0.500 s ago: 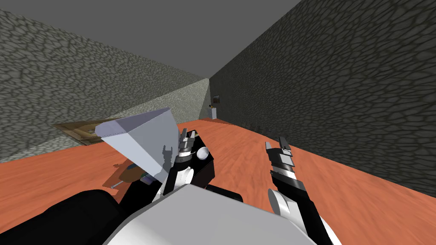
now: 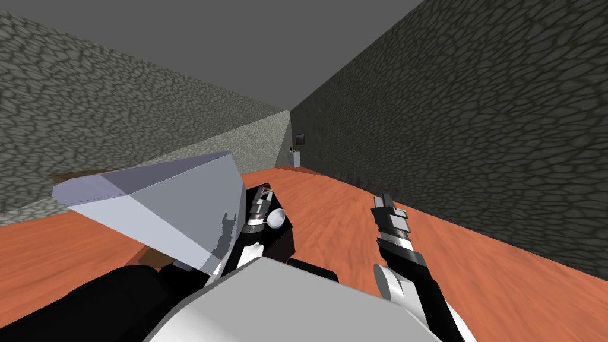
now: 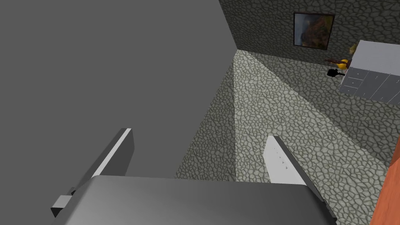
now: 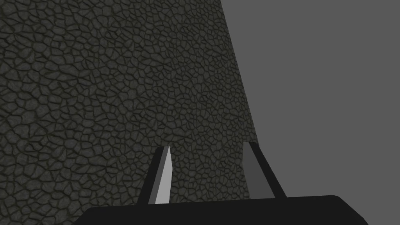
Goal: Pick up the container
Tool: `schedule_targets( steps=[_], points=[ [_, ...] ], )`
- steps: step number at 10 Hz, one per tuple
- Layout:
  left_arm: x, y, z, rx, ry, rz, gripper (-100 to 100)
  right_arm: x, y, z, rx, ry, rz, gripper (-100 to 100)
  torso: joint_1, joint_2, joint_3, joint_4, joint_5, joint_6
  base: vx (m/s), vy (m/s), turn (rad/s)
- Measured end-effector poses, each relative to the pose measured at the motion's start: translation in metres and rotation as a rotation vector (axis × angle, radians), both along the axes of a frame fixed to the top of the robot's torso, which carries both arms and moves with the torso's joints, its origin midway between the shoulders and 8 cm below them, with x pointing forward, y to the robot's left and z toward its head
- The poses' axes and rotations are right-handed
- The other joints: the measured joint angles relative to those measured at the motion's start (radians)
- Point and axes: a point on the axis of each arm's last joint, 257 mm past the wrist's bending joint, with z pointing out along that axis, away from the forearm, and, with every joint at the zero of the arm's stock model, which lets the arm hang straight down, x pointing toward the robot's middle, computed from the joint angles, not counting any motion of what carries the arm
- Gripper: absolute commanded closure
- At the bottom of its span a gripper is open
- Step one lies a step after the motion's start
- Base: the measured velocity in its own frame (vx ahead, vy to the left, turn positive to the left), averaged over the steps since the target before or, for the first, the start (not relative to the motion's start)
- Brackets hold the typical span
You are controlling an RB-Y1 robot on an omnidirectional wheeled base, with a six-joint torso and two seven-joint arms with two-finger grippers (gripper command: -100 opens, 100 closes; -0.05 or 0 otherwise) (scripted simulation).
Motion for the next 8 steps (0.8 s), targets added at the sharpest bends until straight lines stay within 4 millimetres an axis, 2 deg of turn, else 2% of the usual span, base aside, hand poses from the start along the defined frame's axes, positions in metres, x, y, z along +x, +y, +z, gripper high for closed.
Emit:
schedule_targets(
  steps=[3, 8],
  points=[
    [-0.006, 0.020, -0.054, -0.010, 0.144, -0.012, -100, 0.000, 0.000, 0.000, 0.000, 0.000, 0.000, 0, -0.001, 0.001, 0.000, 0.000, 0.000, 0.000, 0.110, -0.093, -0.030],
    [-0.017, 0.041, -0.120, -0.054, 0.309, -0.024, -100, 0.000, 0.000, 0.000, 0.000, 0.000, 0.000, 0, 0.002, 0.002, 0.001, 0.000, 0.000, 0.000, 0.114, -0.058, -0.038]
  ],
)
